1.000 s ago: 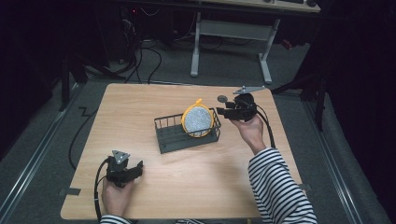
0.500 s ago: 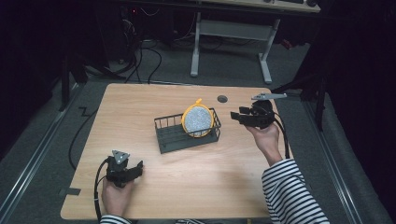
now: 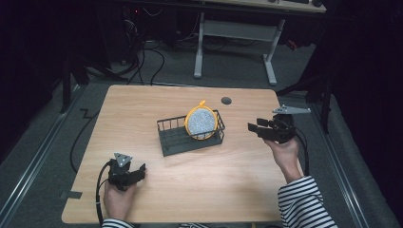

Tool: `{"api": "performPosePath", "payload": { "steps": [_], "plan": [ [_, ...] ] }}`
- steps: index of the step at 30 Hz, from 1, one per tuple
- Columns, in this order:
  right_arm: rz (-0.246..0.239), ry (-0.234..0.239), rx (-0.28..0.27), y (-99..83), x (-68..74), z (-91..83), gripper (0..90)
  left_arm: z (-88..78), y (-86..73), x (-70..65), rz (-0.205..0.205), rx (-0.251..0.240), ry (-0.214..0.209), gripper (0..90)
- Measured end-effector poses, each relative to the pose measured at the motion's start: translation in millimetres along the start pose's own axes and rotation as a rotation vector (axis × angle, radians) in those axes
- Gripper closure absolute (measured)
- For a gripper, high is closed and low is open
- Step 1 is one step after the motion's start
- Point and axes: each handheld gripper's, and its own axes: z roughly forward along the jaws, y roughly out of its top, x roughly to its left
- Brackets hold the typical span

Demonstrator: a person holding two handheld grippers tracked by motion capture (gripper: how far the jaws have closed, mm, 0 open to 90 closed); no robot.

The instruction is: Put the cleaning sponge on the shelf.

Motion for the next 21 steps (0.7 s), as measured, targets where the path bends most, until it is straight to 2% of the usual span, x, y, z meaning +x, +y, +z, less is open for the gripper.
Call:
{"api": "performPosePath", "payload": {
  "steps": [9,12,21],
  "plan": [
    [0.03,-0.019,-0.011,-26.2,-5.2,-13.9,48.6,0.0,0.0,-0.1,0.001,0.0,0.0,28.9],
    [0.031,-0.034,-0.006,-36.2,-6.6,-16.3,48.7,0.0,0.0,-0.1,0.001,0.0,0.0,28.9],
    [0.083,-0.051,0.003,-69.4,-14.8,-17.3,48.2,0.0,0.1,-0.4,0.006,0.003,0.001,28.9]
  ]
}}
